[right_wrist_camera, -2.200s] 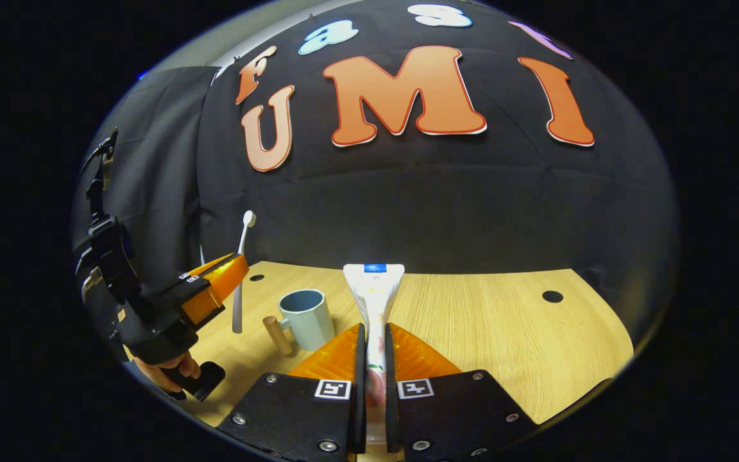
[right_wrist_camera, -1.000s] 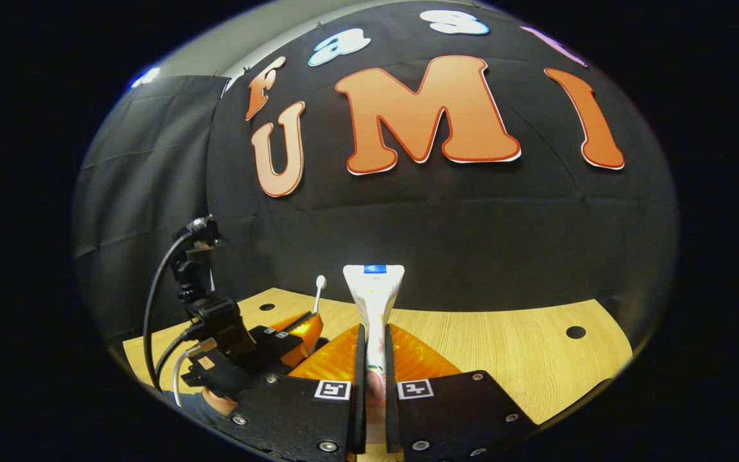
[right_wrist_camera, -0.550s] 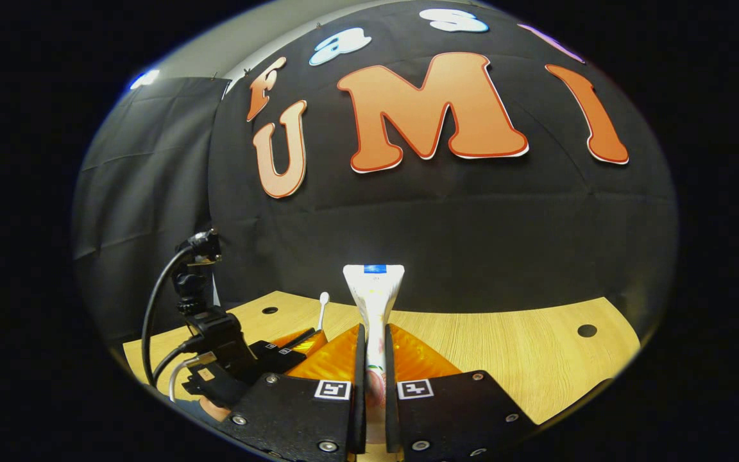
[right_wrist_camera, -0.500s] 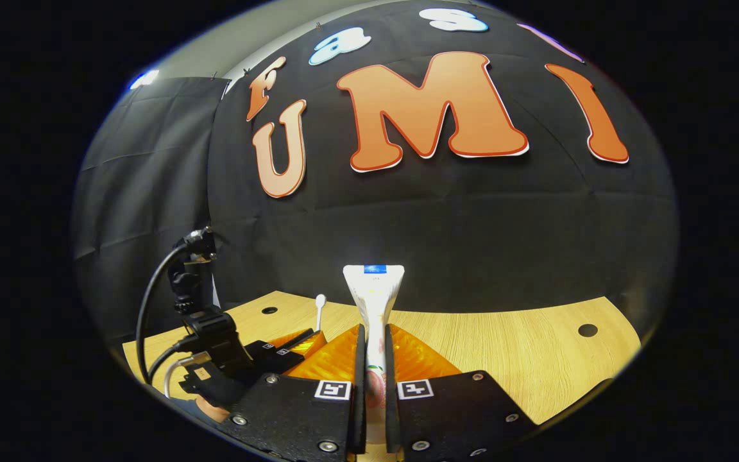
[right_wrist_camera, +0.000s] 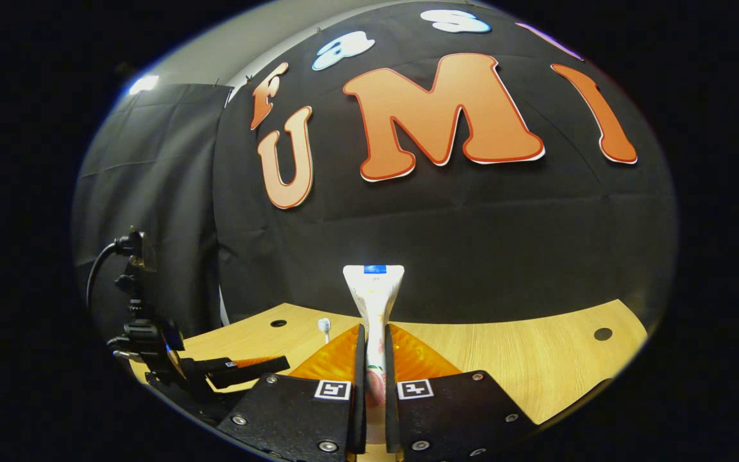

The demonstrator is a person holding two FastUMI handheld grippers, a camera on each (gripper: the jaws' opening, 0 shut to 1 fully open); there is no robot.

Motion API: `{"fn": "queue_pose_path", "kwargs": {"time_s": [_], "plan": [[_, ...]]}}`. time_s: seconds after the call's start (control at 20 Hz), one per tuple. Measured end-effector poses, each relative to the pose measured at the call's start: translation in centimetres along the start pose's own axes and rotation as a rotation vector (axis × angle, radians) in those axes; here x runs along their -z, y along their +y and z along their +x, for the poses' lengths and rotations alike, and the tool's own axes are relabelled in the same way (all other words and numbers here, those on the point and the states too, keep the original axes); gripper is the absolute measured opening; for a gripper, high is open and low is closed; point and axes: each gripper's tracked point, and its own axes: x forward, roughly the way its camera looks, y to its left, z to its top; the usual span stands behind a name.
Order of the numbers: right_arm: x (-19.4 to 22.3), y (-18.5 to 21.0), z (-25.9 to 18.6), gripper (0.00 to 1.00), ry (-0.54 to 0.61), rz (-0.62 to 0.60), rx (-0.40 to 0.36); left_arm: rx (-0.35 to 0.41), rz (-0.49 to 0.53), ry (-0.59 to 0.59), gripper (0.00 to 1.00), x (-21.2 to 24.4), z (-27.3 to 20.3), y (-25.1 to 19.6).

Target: Put the toothbrush and toothpaste on the desktop into the cup, then pick up the cup and place it on the coaster on the desktop.

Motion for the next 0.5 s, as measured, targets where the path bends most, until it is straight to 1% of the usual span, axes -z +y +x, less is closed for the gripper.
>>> {"fn": "queue_pose_path", "kwargs": {"time_s": [0.05,0.15,0.2,0.3,0.35,0.4,0.5], "plan": [[-0.2,0.6,0.4,0.12,-0.01,0.0,-0.015,0.004,0.01,0.003,0.88,0.1,-0.6,0.2],[-0.5,1.6,1.4,0.12,-0.04,0.004,-0.032,0.028,0.009,0.031,0.95,0.8,-1.8,0.3],[-0.6,2.4,2.0,0.12,-0.058,0.007,-0.048,0.03,0.018,0.033,0.95,1.1,-2.6,0.5],[-0.1,4.0,3.2,0.12,-0.073,0.007,-0.079,0.003,0.062,0.03,0.97,1.1,-4.0,1.8],[0.2,4.4,3.7,0.12,-0.072,0.012,-0.087,-0.005,0.066,0.024,0.96,0.8,-4.5,2.4],[0.4,4.7,4.2,0.12,-0.074,0.018,-0.09,0.009,0.071,0.033,0.97,0.8,-5.0,2.6],[0.7,5.3,5.2,0.12,-0.096,0.022,-0.09,-0.003,0.092,0.029,0.97,0.9,-5.8,3.7]]}}
